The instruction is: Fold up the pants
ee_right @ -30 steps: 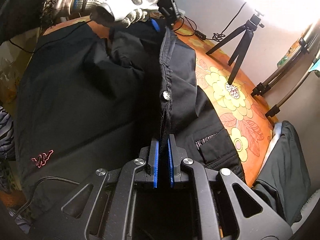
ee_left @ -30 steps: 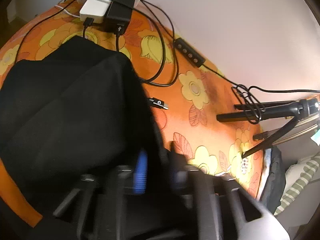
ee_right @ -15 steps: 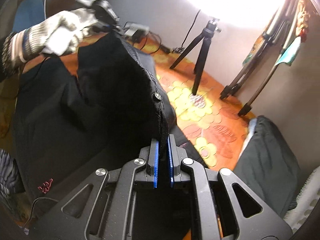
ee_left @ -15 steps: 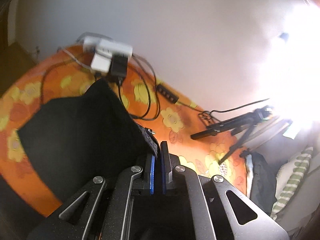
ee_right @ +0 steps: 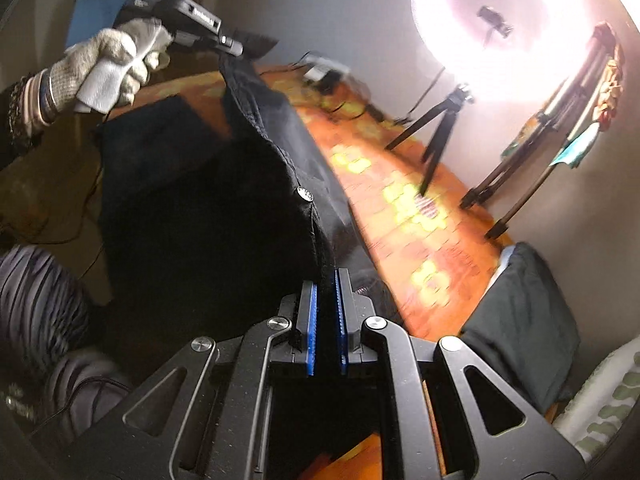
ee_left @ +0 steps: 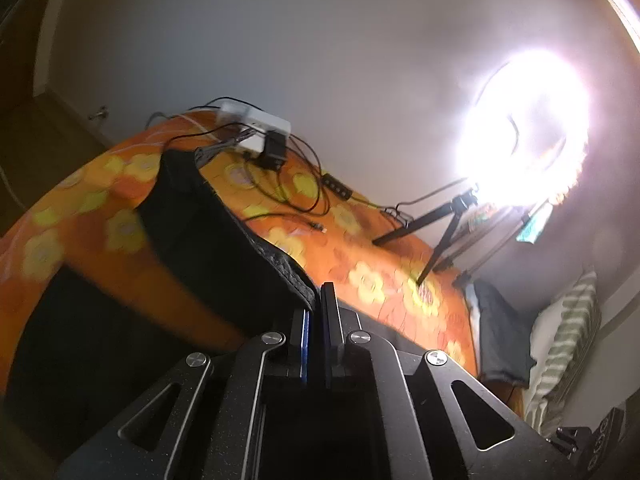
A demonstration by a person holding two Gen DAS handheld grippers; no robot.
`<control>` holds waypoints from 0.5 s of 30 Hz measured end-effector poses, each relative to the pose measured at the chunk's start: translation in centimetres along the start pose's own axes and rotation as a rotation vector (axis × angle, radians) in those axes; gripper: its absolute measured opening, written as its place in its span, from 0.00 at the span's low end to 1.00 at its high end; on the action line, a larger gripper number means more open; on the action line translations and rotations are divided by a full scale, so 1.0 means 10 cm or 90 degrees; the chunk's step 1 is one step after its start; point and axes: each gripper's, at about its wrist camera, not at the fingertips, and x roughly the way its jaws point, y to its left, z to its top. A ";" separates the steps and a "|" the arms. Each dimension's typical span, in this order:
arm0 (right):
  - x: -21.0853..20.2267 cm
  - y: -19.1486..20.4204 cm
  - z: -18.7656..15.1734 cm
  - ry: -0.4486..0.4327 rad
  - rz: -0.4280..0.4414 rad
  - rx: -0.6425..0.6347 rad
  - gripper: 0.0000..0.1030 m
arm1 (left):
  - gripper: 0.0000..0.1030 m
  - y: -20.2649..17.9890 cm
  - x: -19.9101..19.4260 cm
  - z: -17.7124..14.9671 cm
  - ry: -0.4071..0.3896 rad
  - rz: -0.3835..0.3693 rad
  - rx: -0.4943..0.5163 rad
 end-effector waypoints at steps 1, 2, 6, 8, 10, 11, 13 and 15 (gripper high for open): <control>0.00 0.07 -0.05 0.007 0.005 -0.005 0.09 | 0.04 0.04 -0.07 -0.10 -0.002 0.003 0.005; 0.00 0.19 -0.13 0.019 0.011 -0.013 0.09 | 0.04 0.08 -0.12 -0.19 -0.002 0.005 0.006; 0.06 0.41 -0.36 0.054 0.032 -0.025 0.09 | 0.04 0.31 -0.29 -0.57 0.018 0.008 -0.011; 0.08 0.51 -0.46 0.070 0.042 -0.027 0.09 | 0.04 0.38 -0.32 -0.70 0.029 0.015 -0.011; 0.10 0.59 -0.53 0.080 0.049 -0.027 0.09 | 0.04 0.47 -0.35 -0.84 0.039 0.017 -0.021; 0.10 0.62 -0.55 0.086 0.053 -0.026 0.09 | 0.04 0.52 -0.36 -0.89 0.044 0.015 -0.030; 0.11 0.69 -0.61 0.098 0.061 -0.030 0.09 | 0.04 0.61 -0.41 -0.97 0.046 0.011 -0.040; 0.13 0.78 -0.66 0.110 0.065 -0.042 0.09 | 0.04 0.65 -0.47 -1.06 0.046 0.009 -0.044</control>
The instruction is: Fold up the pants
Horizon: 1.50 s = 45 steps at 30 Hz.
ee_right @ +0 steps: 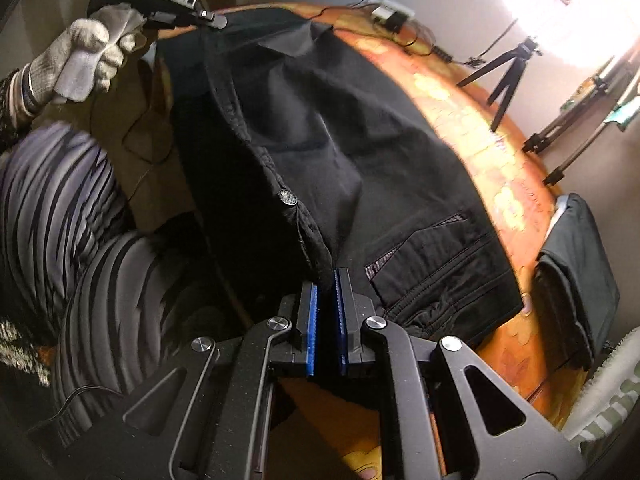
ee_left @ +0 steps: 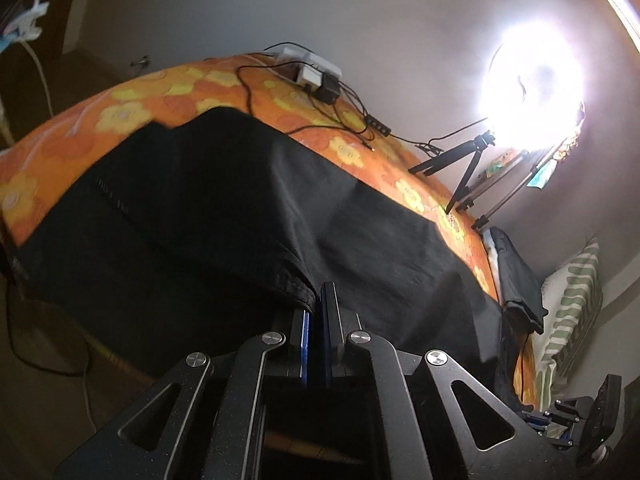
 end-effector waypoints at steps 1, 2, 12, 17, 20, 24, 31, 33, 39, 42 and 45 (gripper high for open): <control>0.02 0.05 -0.02 0.008 -0.002 -0.010 0.09 | 0.04 0.01 -0.02 -0.04 0.000 0.000 0.002; 0.05 0.08 -0.03 0.016 -0.003 -0.019 0.09 | 0.04 0.03 -0.03 -0.09 0.002 0.004 0.007; 0.12 0.16 -0.09 0.093 0.050 -0.028 0.19 | 0.13 0.27 -0.17 -0.37 0.028 -0.002 0.015; -0.24 0.03 0.07 0.049 0.084 0.012 0.38 | 0.20 0.42 -0.44 -0.36 -0.001 0.017 0.007; -0.50 -0.12 0.32 -0.019 0.095 0.044 0.46 | 0.33 0.57 -0.59 -0.25 -0.034 0.044 -0.008; -0.56 -0.28 0.77 -0.094 0.088 0.071 0.51 | 0.38 0.80 -0.63 -0.08 -0.057 0.072 -0.048; -0.13 -0.33 1.60 -0.162 0.143 0.098 0.51 | 0.38 1.08 -0.44 0.23 -0.070 0.139 -0.043; 0.02 -0.33 1.83 -0.169 0.158 0.100 0.51 | 0.38 1.11 -0.39 0.30 -0.075 0.153 -0.037; 0.47 -0.32 2.50 -0.176 0.212 0.104 0.51 | 0.54 1.11 -0.25 0.45 -0.082 0.187 0.012; 0.72 -0.33 2.81 -0.163 0.244 0.111 0.58 | 0.54 1.13 -0.18 0.48 -0.073 0.198 0.031; 1.01 -0.33 3.14 -0.149 0.264 0.120 0.61 | 0.54 1.14 -0.08 0.50 -0.063 0.210 0.055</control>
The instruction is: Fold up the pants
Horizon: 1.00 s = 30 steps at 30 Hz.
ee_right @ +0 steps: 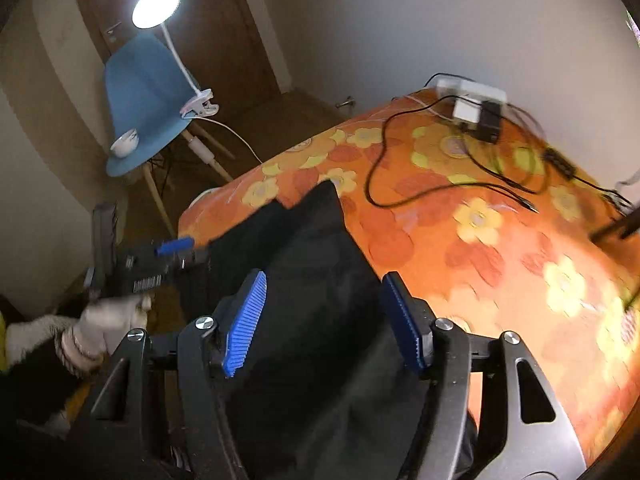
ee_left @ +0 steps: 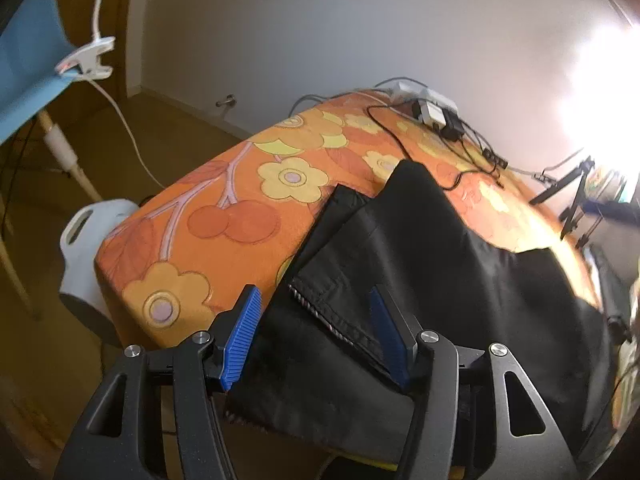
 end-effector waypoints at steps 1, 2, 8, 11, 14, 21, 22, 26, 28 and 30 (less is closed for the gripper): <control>0.14 -0.02 0.10 0.007 0.007 0.004 0.61 | 0.54 -0.01 0.04 0.00 0.003 0.005 0.011; 0.28 -0.04 0.19 0.016 0.016 0.008 0.61 | 0.54 -0.02 0.04 0.00 0.004 0.007 0.018; 1.19 -0.09 0.60 0.070 0.038 0.029 0.62 | 0.54 0.03 0.10 -0.03 -0.006 0.025 0.033; 1.53 -0.03 0.68 0.090 0.039 0.015 0.62 | 0.53 0.03 0.12 -0.04 -0.011 0.031 0.042; 1.83 -0.02 0.78 0.107 0.030 0.020 0.62 | 0.38 0.01 0.13 -0.06 -0.021 0.036 0.060; 2.06 0.06 0.85 0.126 0.031 0.007 0.36 | 0.10 -0.08 0.09 -0.08 -0.051 0.035 0.101; 2.06 0.08 0.85 0.129 0.031 -0.001 0.30 | 0.09 -0.07 0.08 -0.08 -0.054 0.032 0.099; 1.99 0.21 0.82 0.120 0.027 -0.039 0.08 | 0.05 -0.06 0.01 -0.07 -0.065 0.016 0.091; 1.93 0.27 0.82 0.108 0.026 -0.051 0.07 | 0.04 -0.07 -0.06 -0.09 -0.067 0.001 0.086; 1.85 0.32 0.82 0.096 0.032 -0.058 0.07 | 0.03 -0.08 -0.12 -0.12 -0.069 -0.011 0.082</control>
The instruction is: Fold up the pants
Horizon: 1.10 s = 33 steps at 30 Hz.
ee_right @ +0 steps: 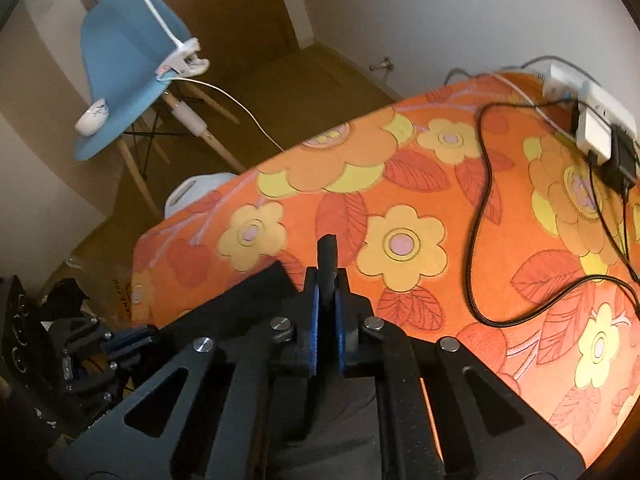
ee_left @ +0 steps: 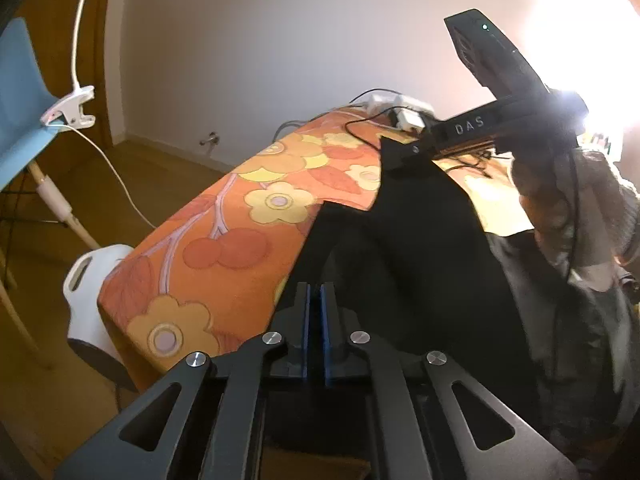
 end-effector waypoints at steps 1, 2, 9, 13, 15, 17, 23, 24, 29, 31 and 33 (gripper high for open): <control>-0.05 0.04 0.00 -0.008 0.005 -0.006 0.07 | 0.03 -0.01 -0.05 -0.02 -0.002 -0.003 -0.003; -0.10 0.07 0.00 -0.016 0.011 -0.012 0.07 | 0.03 -0.01 -0.11 -0.04 -0.007 -0.005 -0.009; -0.14 0.42 0.09 -0.028 0.066 -0.058 0.07 | 0.03 0.21 -0.44 -0.24 -0.027 0.002 -0.100; 0.16 0.53 0.11 0.011 0.033 -0.059 0.08 | 0.03 0.38 -0.36 -0.28 0.006 0.022 -0.128; 0.28 0.56 0.11 0.027 0.004 -0.061 0.31 | 0.03 0.44 -0.37 -0.27 0.004 0.040 -0.131; 0.21 0.54 0.09 0.008 -0.002 -0.058 0.45 | 0.04 0.47 -0.36 -0.24 0.014 0.045 -0.129; -0.44 0.28 0.00 -0.053 -0.002 -0.020 0.46 | 0.14 0.44 -0.49 -0.18 0.005 0.081 -0.110; -0.59 0.22 -0.06 -0.062 -0.002 -0.010 0.46 | 0.15 0.45 -0.52 -0.18 -0.001 0.080 -0.112; -1.35 -0.13 -0.61 -0.087 -0.054 0.024 0.46 | 0.15 0.36 -0.66 -0.08 -0.021 0.053 -0.101; -1.65 -0.28 -0.93 -0.091 -0.078 0.046 0.46 | 0.16 0.28 -0.63 -0.04 -0.017 0.035 -0.087; -1.98 -0.41 -1.27 -0.099 -0.119 0.063 0.46 | 0.16 0.13 -0.58 -0.01 -0.008 0.008 -0.071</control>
